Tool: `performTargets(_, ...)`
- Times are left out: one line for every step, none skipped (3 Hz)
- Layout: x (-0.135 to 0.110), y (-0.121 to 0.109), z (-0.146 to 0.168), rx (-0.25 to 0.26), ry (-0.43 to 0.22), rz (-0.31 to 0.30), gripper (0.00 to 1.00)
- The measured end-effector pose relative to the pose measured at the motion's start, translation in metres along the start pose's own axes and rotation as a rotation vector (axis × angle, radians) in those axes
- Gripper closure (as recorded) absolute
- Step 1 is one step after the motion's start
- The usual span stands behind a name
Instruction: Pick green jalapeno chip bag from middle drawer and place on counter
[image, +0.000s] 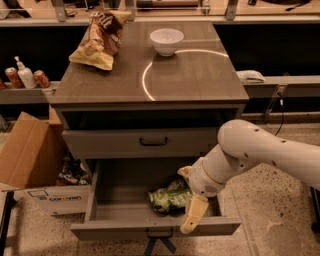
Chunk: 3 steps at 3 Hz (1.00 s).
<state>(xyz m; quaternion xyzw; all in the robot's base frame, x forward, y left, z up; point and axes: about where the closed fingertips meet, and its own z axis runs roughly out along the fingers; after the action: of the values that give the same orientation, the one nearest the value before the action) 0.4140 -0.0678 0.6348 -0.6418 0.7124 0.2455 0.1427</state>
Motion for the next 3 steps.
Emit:
performTargets(0.032,-0.025,0.025,0.038,0.024,0.008,0.0)
performTargets(0.067,-0.055,0.055,0.084,0.033,-0.001,0.0)
performTargets(0.078,-0.085,0.086,0.131,0.033,-0.049,0.0)
